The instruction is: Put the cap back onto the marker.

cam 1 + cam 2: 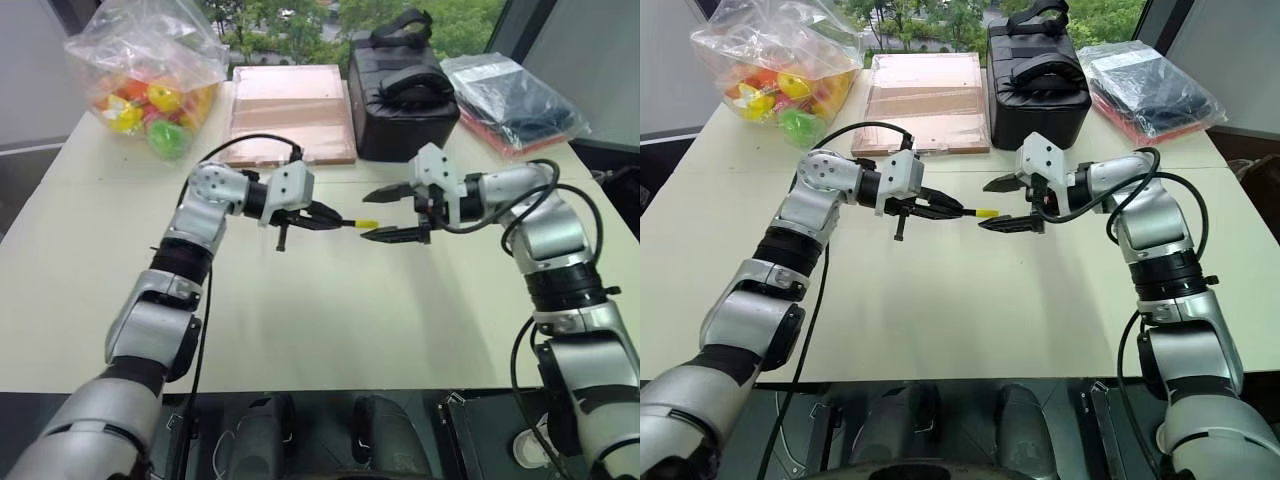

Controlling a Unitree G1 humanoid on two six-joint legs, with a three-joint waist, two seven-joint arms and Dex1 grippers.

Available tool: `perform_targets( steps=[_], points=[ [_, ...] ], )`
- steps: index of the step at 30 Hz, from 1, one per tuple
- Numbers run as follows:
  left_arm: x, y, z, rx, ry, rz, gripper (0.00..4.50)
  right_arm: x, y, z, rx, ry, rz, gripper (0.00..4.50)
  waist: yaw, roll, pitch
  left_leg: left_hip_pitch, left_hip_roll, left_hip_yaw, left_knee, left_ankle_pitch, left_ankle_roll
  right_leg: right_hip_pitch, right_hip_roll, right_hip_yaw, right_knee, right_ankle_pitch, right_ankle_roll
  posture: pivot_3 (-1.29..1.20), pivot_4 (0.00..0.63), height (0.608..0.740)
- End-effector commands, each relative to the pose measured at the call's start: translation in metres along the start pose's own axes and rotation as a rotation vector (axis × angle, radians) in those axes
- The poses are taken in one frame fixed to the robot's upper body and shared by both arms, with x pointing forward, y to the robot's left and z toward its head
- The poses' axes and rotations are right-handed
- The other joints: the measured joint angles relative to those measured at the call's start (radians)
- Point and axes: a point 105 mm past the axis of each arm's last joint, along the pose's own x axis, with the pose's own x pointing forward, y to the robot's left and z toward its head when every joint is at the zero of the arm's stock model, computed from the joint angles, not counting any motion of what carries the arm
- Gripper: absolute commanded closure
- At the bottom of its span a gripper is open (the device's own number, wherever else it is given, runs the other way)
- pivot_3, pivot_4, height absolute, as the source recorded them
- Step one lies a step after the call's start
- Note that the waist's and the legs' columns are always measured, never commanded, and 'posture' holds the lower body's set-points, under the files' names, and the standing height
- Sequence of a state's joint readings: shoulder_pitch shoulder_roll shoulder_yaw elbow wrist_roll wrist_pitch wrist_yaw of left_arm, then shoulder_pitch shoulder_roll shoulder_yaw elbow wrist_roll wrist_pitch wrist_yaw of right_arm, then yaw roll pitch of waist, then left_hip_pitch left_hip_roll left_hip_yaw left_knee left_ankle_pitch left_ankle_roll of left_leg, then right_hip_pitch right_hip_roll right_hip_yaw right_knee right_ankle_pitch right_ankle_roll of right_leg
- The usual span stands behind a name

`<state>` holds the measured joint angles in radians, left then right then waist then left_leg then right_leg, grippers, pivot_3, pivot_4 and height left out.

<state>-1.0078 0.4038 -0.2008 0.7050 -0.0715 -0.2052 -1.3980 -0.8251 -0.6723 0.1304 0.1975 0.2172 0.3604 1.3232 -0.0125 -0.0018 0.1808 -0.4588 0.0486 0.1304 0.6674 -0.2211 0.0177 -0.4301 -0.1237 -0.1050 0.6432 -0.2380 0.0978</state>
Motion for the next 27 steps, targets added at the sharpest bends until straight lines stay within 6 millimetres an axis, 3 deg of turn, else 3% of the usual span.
perform_targets(
  steps=[1,6,8,10,14,18,23,27],
  points=[
    [-0.027,0.010,-0.007,-0.024,0.024,0.106,4.50,-0.037,-0.028,0.022,-0.011,-0.095,-0.187,1.33,0.001,0.000,0.000,0.000,0.000,0.000,0.000,0.000,0.000,0.000,0.000,0.000,0.000,0.000,0.000,0.00,0.150,0.740],
    [-0.069,0.030,-0.016,-0.255,-0.079,0.476,4.50,-0.081,-0.048,0.033,0.095,-0.289,-0.457,1.33,0.001,0.000,0.000,0.000,0.000,0.000,0.000,0.000,0.000,0.000,0.000,0.000,0.000,0.000,0.000,0.00,0.150,0.740],
    [-0.080,0.024,-0.024,-0.372,-0.094,0.592,4.50,-0.088,-0.048,0.028,0.141,-0.324,-0.539,1.33,0.002,0.000,0.000,0.000,0.001,-0.001,0.000,0.000,0.000,0.000,0.000,0.000,0.000,0.000,0.000,0.00,0.150,0.740],
    [-0.084,0.005,-0.031,-0.428,-0.059,0.653,4.50,-0.092,-0.044,0.017,0.183,-0.336,-0.604,1.33,0.000,0.000,0.000,0.000,0.001,-0.001,-0.001,0.000,0.000,0.001,0.000,0.000,0.002,0.000,0.000,0.00,0.150,0.740],
    [-0.092,-0.023,-0.041,-0.514,-0.006,0.851,4.50,-0.091,-0.036,0.000,0.253,-0.362,-0.706,1.33,0.002,0.000,0.000,0.001,0.001,-0.001,-0.001,0.000,0.000,0.001,-0.001,0.001,0.002,0.000,0.000,0.00,0.150,0.740],
    [-0.112,-0.053,-0.063,-0.458,0.165,1.114,4.50,-0.083,-0.041,-0.025,0.264,-0.342,-0.906,1.33,0.000,0.000,0.000,0.002,0.001,-0.001,0.000,-0.001,0.001,0.001,-0.001,0.001,0.002,0.000,0.000,0.00,0.150,0.740],
    [-0.124,-0.064,-0.086,-0.523,0.192,1.271,4.50,-0.058,-0.041,-0.028,0.283,-0.363,-0.885,1.33,0.004,0.000,0.000,0.003,0.001,-0.001,-0.001,-0.002,0.003,0.001,-0.001,0.001,0.003,0.000,0.000,0.00,0.150,0.740],
    [-0.133,-0.066,-0.097,-0.564,0.178,1.386,2.72,-0.050,-0.042,-0.029,0.283,-0.365,-0.871,1.30,0.003,0.000,-0.001,0.003,0.001,-0.001,-0.001,-0.002,0.004,0.001,-0.001,0.001,0.003,0.000,0.000,0.00,0.150,0.740]
  ],
)
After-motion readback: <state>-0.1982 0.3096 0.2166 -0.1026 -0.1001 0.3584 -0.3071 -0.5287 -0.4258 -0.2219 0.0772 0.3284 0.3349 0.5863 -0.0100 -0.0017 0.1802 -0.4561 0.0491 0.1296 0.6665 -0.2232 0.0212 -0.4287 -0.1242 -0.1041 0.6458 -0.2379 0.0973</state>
